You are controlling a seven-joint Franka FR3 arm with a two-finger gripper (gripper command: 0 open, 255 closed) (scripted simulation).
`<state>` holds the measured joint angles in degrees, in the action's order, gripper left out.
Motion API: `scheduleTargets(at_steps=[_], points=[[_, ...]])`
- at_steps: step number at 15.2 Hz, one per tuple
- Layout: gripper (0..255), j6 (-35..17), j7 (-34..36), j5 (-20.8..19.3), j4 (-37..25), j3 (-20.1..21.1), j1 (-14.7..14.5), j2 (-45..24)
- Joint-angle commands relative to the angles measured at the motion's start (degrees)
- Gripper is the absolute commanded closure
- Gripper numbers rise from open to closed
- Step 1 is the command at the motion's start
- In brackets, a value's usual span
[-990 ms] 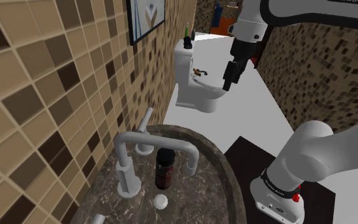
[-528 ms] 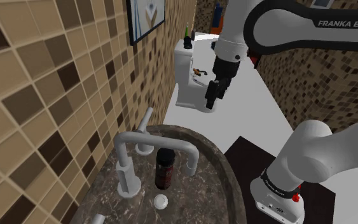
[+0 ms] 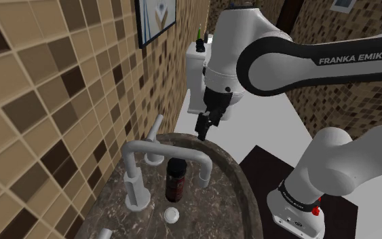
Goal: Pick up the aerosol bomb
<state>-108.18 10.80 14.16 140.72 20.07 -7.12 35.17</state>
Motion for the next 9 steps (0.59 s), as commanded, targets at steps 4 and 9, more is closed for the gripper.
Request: scheduleTargets(at_steps=[4, 9], points=[[0, -6.6, 5.8, 1.0, -1.1, 6.8, -1.2, -6.4], [0, -12.5, 12.0, -0.5, -3.7, 13.3, -1.1, -14.1]])
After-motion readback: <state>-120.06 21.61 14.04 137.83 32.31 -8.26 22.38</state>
